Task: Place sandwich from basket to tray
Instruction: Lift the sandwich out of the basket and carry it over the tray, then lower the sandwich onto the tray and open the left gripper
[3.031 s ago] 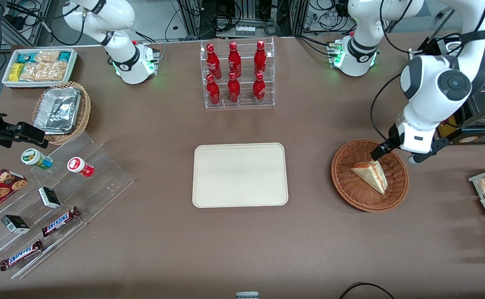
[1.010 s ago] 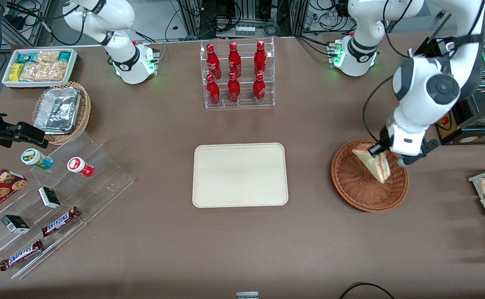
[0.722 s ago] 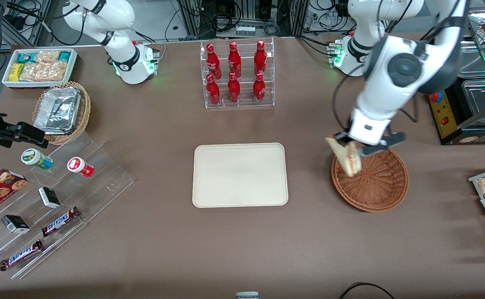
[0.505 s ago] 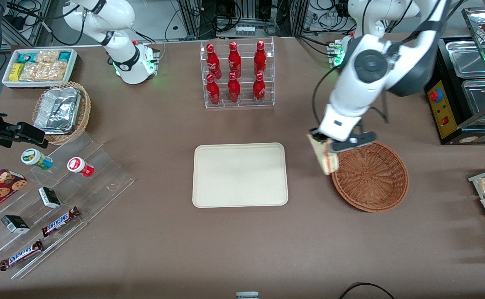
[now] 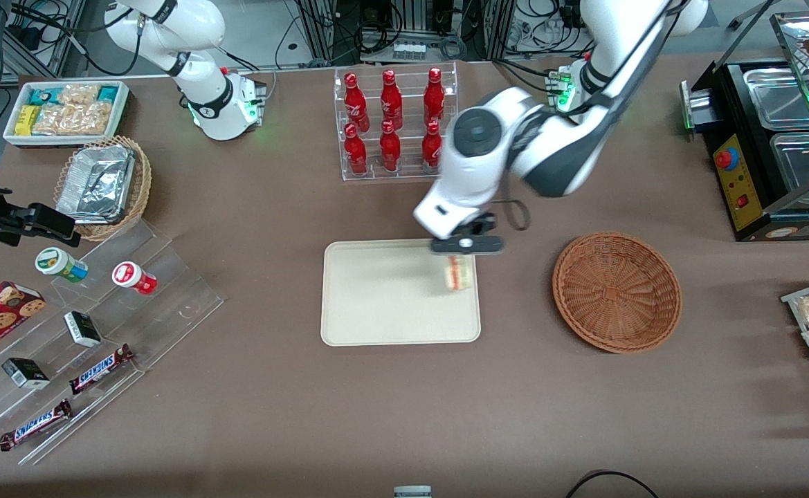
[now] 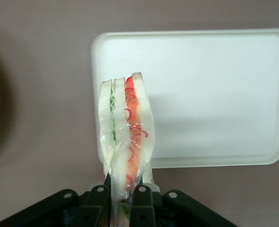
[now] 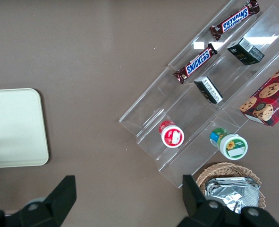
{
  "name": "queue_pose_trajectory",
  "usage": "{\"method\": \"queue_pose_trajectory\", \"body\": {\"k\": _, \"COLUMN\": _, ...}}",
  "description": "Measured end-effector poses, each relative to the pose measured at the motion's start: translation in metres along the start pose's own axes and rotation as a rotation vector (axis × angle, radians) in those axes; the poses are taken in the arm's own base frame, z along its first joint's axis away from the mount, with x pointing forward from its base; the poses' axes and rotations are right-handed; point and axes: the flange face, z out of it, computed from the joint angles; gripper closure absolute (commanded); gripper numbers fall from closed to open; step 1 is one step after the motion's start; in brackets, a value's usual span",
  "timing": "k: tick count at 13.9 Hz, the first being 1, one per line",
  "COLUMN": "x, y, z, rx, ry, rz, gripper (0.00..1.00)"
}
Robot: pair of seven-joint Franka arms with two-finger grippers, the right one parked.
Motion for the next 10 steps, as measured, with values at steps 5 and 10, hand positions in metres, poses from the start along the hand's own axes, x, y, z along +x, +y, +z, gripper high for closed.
{"method": "queue_pose_trajectory", "body": {"k": 5, "x": -0.008, "y": 0.074, "z": 0.076, "rx": -0.010, "ry": 0.055, "rz": 0.018, "gripper": 1.00}}
{"method": "queue_pose_trajectory", "body": {"k": 10, "x": -0.005, "y": 0.082, "z": 0.132, "rx": -0.008, "ry": 0.092, "rz": 0.039, "gripper": 1.00}}
